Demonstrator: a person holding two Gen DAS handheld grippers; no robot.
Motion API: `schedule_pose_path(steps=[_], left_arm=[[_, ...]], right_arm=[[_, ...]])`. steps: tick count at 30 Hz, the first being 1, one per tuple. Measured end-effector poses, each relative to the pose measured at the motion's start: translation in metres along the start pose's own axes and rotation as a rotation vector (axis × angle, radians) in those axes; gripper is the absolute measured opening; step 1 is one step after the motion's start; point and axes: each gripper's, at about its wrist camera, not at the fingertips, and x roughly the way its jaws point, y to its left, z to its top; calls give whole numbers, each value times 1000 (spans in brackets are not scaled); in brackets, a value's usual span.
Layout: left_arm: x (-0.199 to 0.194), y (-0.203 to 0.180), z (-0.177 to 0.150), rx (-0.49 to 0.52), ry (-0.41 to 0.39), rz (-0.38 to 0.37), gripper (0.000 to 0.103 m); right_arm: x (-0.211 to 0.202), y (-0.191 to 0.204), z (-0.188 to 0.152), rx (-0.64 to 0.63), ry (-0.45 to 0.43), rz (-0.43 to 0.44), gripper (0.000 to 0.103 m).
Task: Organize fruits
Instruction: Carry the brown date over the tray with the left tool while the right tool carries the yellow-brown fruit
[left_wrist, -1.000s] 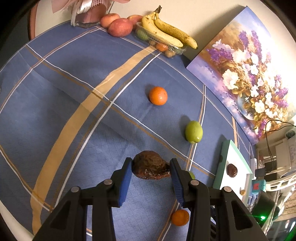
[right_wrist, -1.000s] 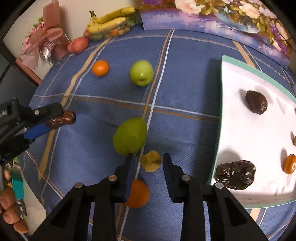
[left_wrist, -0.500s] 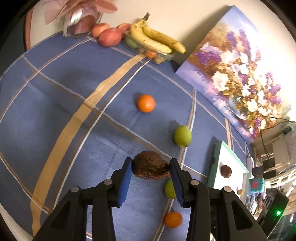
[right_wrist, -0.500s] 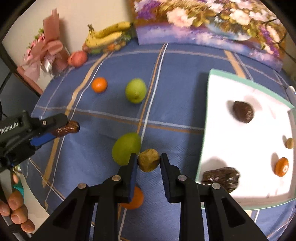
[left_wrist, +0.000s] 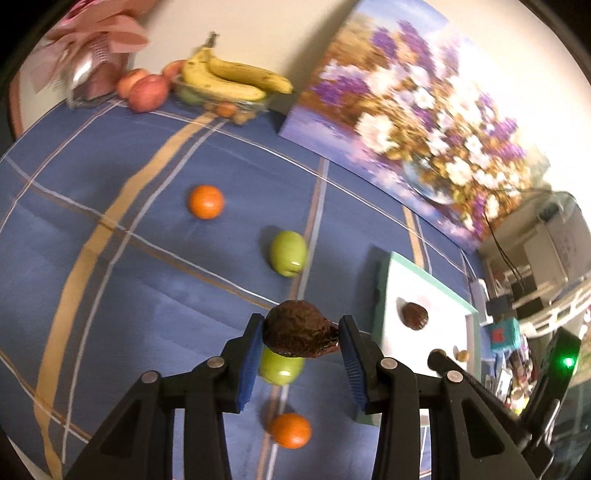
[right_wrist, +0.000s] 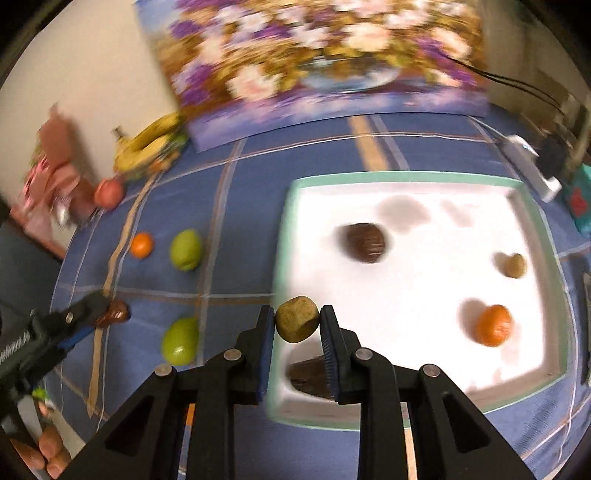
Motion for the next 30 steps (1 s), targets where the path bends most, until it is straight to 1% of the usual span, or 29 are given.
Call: schedule_pose_path(steps=[4, 8, 11, 14, 19, 25, 30], left_arm=[[11, -28, -8, 65, 31, -39, 43], [23, -59, -13, 147, 53, -46, 43], [34, -82, -15, 206, 63, -59, 43], [46, -103, -18, 264, 68, -67, 43], [70, -130, -28, 347, 87, -70, 43], [91, -142, -34, 369, 113, -83, 43], [106, -149, -42, 407, 124, -65, 44]], right_arm=[[-7, -36, 6, 83, -22, -61, 26], [-14, -70, 11, 159, -44, -102, 26], [-14, -92, 15, 211, -49, -123, 26], [-14, -107, 18, 235, -59, -129, 26], [-7, -123, 21, 248, -65, -140, 26], [1, -133, 23, 262, -53, -140, 26], [6, -138, 23, 266, -42, -145, 26]])
